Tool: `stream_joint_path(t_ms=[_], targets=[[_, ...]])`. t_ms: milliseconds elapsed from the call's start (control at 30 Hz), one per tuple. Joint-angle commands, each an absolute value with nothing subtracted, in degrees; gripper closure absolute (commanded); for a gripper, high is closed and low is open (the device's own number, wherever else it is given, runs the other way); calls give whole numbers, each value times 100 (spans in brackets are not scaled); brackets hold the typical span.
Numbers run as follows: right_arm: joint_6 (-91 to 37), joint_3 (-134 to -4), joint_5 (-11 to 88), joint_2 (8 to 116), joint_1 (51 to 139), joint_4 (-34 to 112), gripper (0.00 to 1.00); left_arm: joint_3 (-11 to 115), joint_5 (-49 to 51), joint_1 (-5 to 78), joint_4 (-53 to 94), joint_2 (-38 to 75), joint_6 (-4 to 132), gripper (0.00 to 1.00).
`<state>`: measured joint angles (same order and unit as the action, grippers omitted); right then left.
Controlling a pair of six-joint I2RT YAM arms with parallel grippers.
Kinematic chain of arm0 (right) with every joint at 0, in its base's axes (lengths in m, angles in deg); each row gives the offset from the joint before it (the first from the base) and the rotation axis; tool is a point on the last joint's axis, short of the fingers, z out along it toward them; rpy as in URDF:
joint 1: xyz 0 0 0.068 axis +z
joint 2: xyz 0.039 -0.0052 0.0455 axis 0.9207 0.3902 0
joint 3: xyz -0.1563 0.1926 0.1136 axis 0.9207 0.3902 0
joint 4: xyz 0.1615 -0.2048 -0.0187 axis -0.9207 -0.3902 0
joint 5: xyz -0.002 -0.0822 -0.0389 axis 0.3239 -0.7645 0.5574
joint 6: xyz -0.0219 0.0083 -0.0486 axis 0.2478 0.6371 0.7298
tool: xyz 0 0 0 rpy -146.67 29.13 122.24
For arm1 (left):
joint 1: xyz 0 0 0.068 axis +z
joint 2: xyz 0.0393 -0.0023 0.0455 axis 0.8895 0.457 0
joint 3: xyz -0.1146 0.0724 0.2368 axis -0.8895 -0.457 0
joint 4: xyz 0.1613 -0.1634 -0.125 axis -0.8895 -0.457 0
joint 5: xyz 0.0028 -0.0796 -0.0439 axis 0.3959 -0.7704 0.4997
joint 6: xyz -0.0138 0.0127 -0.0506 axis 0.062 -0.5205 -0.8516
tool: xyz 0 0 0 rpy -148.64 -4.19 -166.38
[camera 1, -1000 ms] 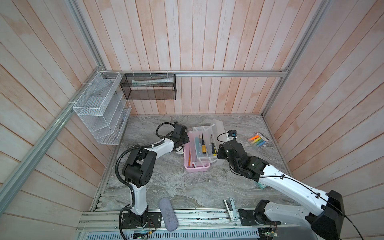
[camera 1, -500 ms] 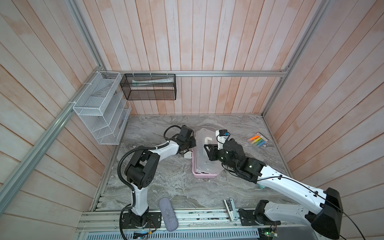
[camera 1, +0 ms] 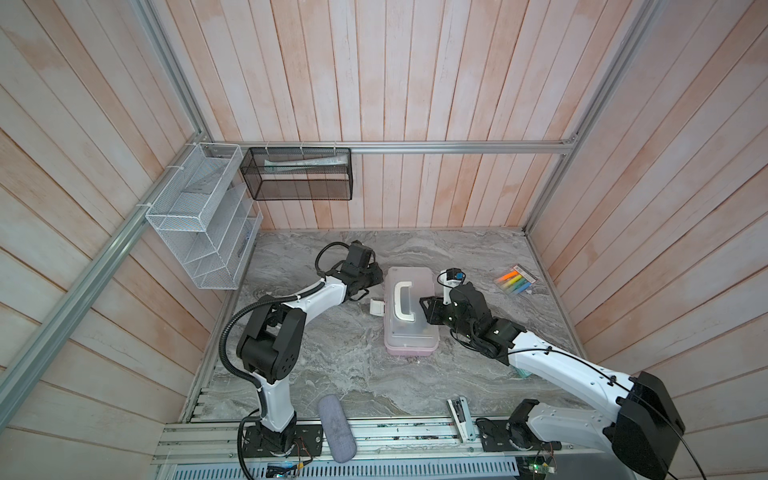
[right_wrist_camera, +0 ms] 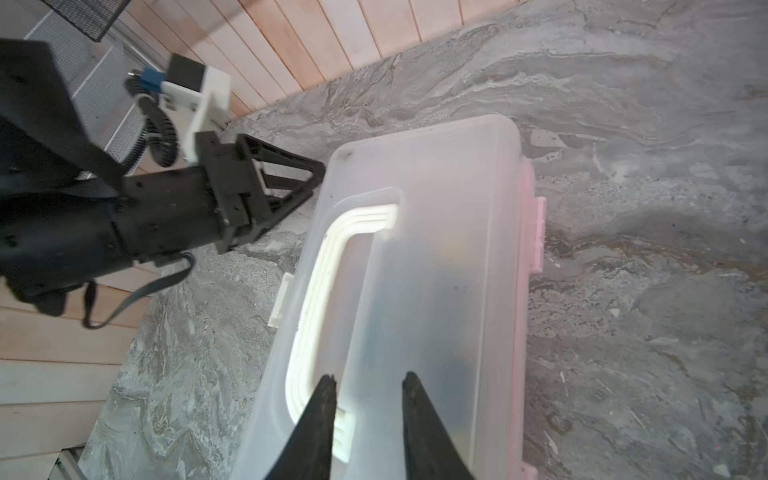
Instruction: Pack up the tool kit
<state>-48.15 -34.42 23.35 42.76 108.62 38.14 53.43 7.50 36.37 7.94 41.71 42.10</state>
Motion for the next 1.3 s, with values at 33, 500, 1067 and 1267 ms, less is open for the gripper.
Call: stream_joint_path(t_ms=[33, 500, 1067, 1267], targets=[[-4890, -3238, 2628, 4318, 10664, 4039, 71, 5027, 679, 3830, 872, 3665, 4601, 56], [-4456, -2980, 5090, 4773, 9375, 4872, 67, 3220, -472, 3943, 1497, 2232, 4966, 48], [-4384, -3214, 5326, 5128, 9261, 4907, 68, 2971, -1184, 3952, 1469, 2649, 4963, 53], [-4392, -3234, 5309, 5207, 9263, 4885, 69, 2878, -1116, 3954, 1409, 2630, 4941, 53]])
